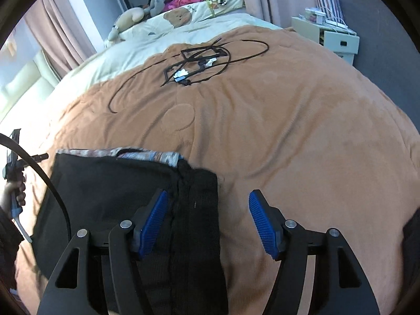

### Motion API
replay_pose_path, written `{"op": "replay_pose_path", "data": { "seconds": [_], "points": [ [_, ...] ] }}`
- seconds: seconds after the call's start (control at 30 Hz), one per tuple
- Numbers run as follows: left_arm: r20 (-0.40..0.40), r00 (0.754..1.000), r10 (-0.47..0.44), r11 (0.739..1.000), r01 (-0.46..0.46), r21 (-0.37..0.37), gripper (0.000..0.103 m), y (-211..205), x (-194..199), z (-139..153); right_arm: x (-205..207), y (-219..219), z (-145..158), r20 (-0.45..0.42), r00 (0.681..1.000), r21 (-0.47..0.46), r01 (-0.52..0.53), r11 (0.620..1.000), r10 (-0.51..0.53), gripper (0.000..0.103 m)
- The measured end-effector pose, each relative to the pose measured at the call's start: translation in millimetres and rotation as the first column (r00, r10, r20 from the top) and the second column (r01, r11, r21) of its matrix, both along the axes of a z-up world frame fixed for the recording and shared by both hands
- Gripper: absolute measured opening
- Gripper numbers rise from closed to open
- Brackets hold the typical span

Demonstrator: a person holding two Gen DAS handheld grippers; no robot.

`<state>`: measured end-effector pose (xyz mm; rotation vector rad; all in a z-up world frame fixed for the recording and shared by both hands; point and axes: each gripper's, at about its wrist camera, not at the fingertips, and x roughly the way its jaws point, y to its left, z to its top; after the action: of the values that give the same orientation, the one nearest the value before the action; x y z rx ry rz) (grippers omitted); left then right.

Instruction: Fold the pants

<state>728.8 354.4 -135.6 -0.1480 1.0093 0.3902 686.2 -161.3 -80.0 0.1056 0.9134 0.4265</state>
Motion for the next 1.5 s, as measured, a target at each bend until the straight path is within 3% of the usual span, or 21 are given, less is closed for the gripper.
{"op": "replay_pose_path", "data": {
  "seconds": [0.23, 0.47, 0.73, 1.0, 1.27, 1.5],
  "points": [
    [0.02, 1.0, -0.003, 0.999, 0.003, -0.032, 0.06, -5.7, -67.3, 39.3, -23.5, -27.1, -1.5, -0.07, 0.997, 0.086, 0.018, 0.996, -0.012, 0.063],
    [0.029, 1.0, 0.003, 0.996, 0.0, -0.088, 0.06, -20.1, -123.9, 54.4, -43.5, -44.4, -7.0, -0.129, 0.991, 0.156, 0.04, 0.987, -0.02, 0.063],
    [0.023, 1.0, 0.017, 0.989, -0.013, -0.148, 0.06, -32.4, -175.2, 50.0, -51.9, -48.4, -17.0, -0.175, 0.985, 0.231, 0.047, 0.972, -0.006, 0.063],
    [-0.009, 0.999, 0.051, 0.971, -0.051, -0.235, 0.06, -33.8, -216.3, 24.8, -53.1, -42.7, -31.4, -0.195, 0.981, 0.266, 0.046, 0.963, 0.006, 0.063],
    [-0.052, 0.989, 0.136, 0.907, -0.146, -0.396, 0.06, -28.9, -244.8, -12.7, -46.7, -37.4, -49.8, -0.226, 0.974, 0.311, 0.055, 0.949, 0.017, 0.063],
    [-0.092, 0.973, 0.214, 0.858, -0.232, -0.459, 0.06, -30.7, -258.9, -35.0, -45.1, -41.5, -64.9, -0.246, 0.969, 0.347, 0.085, 0.934, 0.003, 0.063]
  ]
}}
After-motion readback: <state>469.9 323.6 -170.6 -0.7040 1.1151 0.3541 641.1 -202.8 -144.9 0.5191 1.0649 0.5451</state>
